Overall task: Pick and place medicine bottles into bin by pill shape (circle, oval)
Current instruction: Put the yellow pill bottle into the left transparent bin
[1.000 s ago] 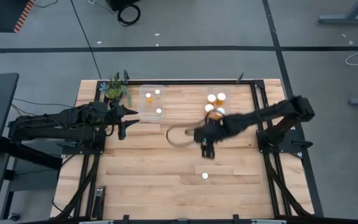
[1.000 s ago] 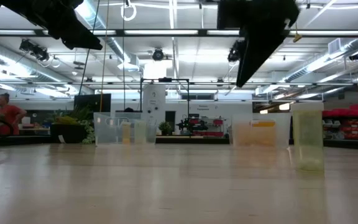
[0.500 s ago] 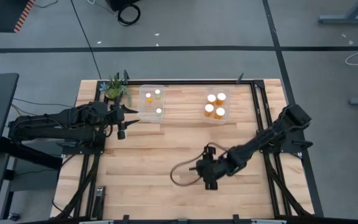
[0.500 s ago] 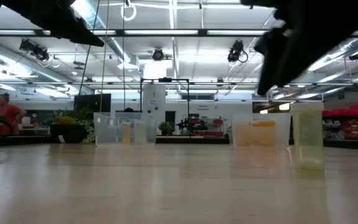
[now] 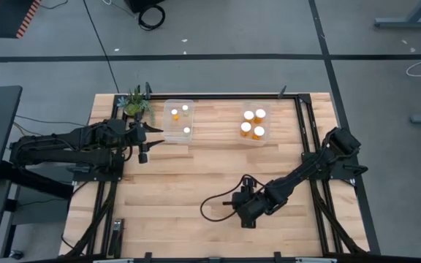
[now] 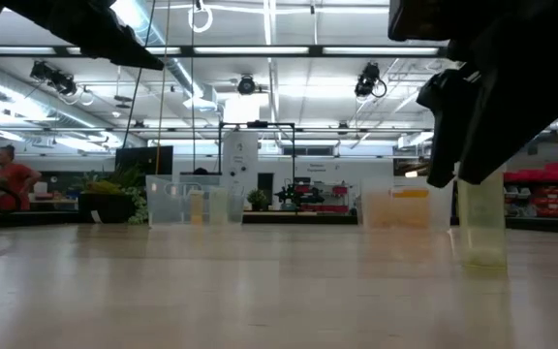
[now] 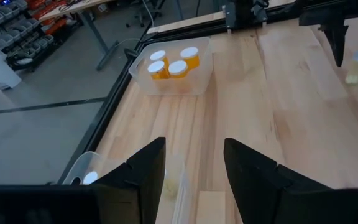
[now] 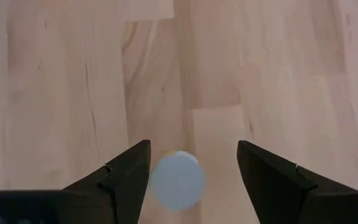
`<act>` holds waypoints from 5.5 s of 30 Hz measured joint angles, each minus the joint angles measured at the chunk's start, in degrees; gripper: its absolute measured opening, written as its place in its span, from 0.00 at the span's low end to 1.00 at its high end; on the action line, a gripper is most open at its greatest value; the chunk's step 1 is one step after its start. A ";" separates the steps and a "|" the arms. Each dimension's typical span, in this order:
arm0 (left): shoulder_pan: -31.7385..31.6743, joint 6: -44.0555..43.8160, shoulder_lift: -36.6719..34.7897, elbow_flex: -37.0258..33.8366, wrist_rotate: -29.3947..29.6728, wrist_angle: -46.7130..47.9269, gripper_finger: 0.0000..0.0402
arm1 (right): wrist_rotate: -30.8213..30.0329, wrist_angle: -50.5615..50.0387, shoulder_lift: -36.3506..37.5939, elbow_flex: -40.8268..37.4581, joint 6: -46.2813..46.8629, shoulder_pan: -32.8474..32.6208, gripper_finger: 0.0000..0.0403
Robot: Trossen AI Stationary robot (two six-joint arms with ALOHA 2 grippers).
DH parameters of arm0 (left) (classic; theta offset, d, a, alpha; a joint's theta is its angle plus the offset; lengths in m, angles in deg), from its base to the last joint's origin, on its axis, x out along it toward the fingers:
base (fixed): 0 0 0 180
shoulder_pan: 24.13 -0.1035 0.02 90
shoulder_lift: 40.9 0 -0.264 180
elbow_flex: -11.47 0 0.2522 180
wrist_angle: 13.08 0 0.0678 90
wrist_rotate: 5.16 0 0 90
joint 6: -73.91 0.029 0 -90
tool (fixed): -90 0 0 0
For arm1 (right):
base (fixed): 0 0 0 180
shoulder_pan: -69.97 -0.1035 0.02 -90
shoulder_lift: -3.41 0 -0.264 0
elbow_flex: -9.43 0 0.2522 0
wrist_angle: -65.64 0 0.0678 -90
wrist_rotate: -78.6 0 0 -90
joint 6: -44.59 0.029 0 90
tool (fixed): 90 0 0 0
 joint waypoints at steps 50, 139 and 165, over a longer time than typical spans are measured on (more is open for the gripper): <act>0.02 -0.05 0.01 0.02 -0.02 -0.84 0.43 | 13.09 10.87 -0.93 9.29 -42.26 38.69 0.34; -2.12 -1.68 34.46 3.33 -3.31 -30.53 0.43 | 15.16 -1.89 25.42 1.65 -46.59 47.41 0.55; -10.39 -2.60 69.16 35.69 -12.07 2.73 0.67 | 10.91 0.82 60.33 -18.47 -45.42 42.98 0.53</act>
